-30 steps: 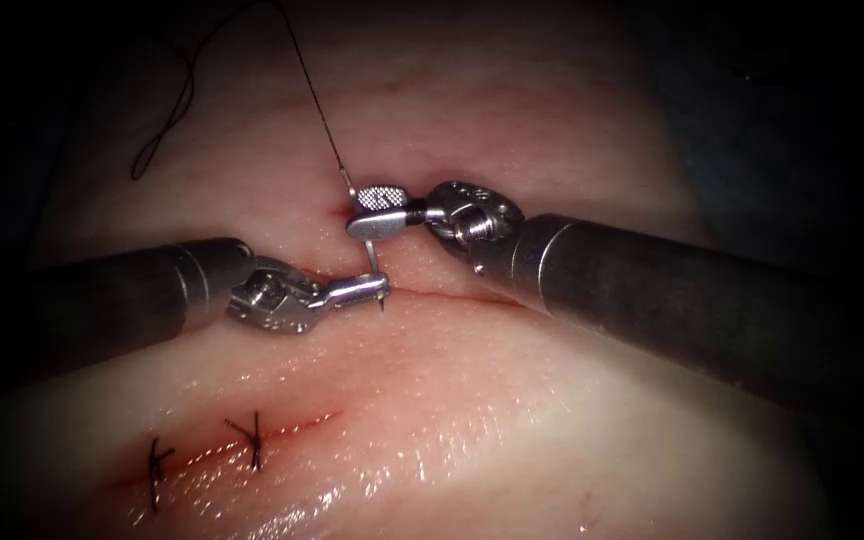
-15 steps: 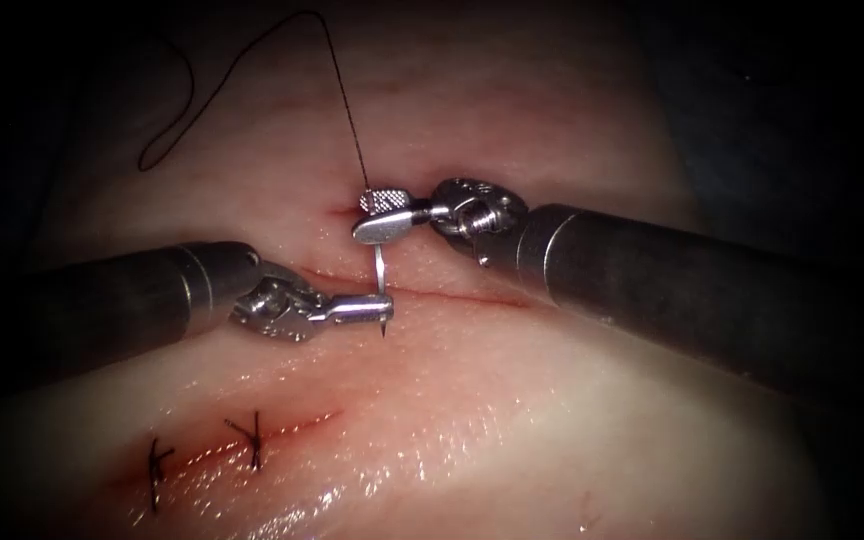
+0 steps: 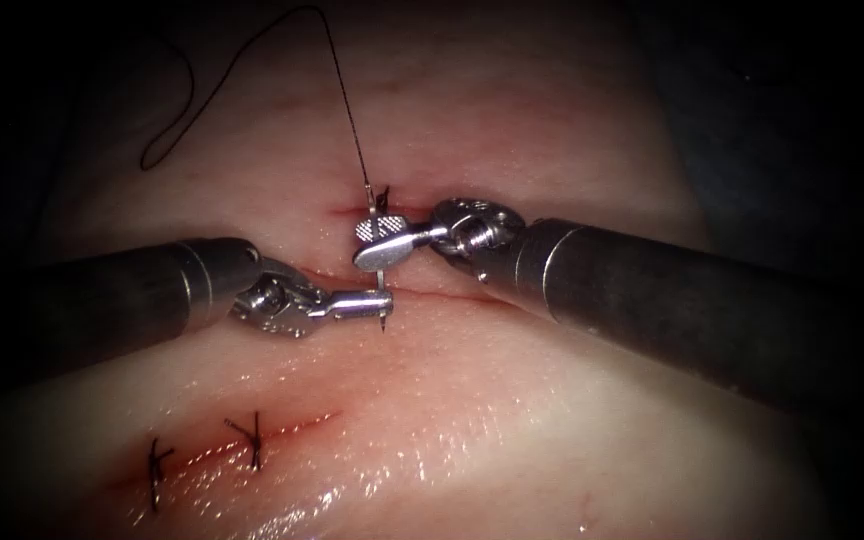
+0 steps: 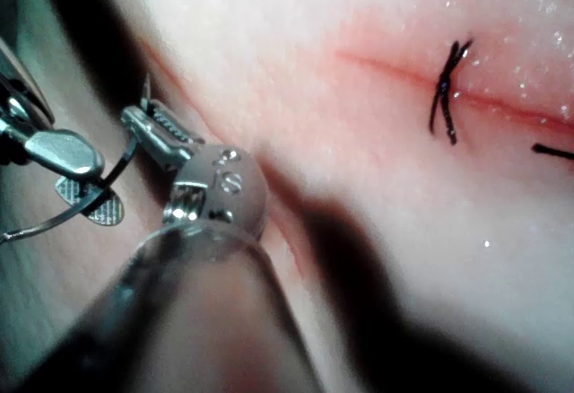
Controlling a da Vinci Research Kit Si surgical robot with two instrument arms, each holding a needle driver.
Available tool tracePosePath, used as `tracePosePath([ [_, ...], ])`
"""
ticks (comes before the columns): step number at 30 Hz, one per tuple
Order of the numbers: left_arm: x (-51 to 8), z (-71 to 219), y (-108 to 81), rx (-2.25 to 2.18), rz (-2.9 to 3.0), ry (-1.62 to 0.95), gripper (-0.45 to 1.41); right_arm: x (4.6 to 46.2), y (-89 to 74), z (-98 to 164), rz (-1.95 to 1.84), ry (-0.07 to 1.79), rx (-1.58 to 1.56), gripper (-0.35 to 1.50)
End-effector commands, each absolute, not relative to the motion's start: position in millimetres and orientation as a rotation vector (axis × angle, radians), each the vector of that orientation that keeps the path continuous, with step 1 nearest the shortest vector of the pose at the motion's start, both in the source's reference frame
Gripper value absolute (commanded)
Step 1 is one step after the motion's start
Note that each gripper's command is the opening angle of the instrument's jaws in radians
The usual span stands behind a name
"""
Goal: Wound Closure
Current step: Grab the needle with the right needle driver.
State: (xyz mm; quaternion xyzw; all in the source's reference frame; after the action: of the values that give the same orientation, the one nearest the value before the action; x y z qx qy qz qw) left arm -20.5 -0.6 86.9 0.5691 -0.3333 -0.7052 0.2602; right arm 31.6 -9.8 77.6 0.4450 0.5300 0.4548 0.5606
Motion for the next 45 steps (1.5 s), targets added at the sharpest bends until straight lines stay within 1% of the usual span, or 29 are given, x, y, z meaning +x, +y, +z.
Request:
tracePosePath([
  [1, -21.0, 87.4, -0.3, 1.541, -1.908, -0.906, -0.45, 32.5, -8.9, 78.0, 1.075, 1.252, 1.043, 1.06],
  [9, -21.1, 87.5, -0.4, 1.537, -1.91, -0.908, -0.45, 32.7, -8.5, 78.2, 1.091, 1.249, 1.03, 1.05],
  [13, -21.2, 87.5, -0.4, 1.536, -1.91, -0.908, -0.45, 32.9, -8.5, 78.2, 1.092, 1.249, 1.03, 1.0],
  [14, -21.2, 87.5, -0.4, 1.536, -1.911, -0.908, -0.45, 32.9, -8.5, 78.2, 1.092, 1.249, 1.03, 0.96],
  [17, -21.2, 87.5, -0.4, 1.536, -1.911, -0.909, -0.45, 32.9, -8.5, 78.2, 1.095, 1.249, 1.027, 0.73],
  [20, -21.2, 87.5, -0.5, 1.535, -1.91, -0.909, -0.45, 32.8, -8.3, 78.1, 1.105, 1.246, 1.02, 0.66],
  [30, -21.3, 87.5, -0.5, 1.535, -1.91, -0.91, -0.45, 32.7, -7.8, 77.9, 1.111, 1.242, 1.022, 0.64],
  [31, -21.3, 87.5, -0.5, 1.534, -1.91, -0.91, -0.45, 32.8, -7.8, 77.9, 1.111, 1.242, 1.022, 0.56],
  [32, -21.3, 87.5, -0.5, 1.534, -1.91, -0.91, -0.45, 32.8, -7.8, 77.9, 1.11, 1.242, 1.022, 0.39],
  [33, -21.4, 87.6, -0.5, 1.534, -1.91, -0.91, -0.45, 32.8, -7.9, 77.9, 1.12, 1.241, 1.022, 0.1],
  [34, -21.4, 87.6, -0.5, 1.534, -1.911, -0.91, -0.45, 32.8, -7.9, 77.9, 1.141, 1.228, 1.034, -0.28],
  [35, -21.4, 87.6, -0.5, 1.534, -1.911, -0.91, -0.45, 32.8, -8.0, 77.9, 1.156, 1.213, 1.052, -0.35],
  [40, -21.4, 87.6, -0.5, 1.534, -1.911, -0.911, -0.45, 32.8, -8.2, 78.2, 1.149, 1.143, 1.034, -0.35],
  [44, -21.3, 87.5, -0.4, 1.536, -1.909, -0.909, -0.45, 32.4, -8.2, 78.4, 1.15, 1.138, 1.031, -0.35],
  [45, -21.3, 87.5, -0.3, 1.546, -1.927, -0.898, -0.23, 32.3, -8.1, 78.5, 1.15, 1.138, 1.031, -0.35],
])
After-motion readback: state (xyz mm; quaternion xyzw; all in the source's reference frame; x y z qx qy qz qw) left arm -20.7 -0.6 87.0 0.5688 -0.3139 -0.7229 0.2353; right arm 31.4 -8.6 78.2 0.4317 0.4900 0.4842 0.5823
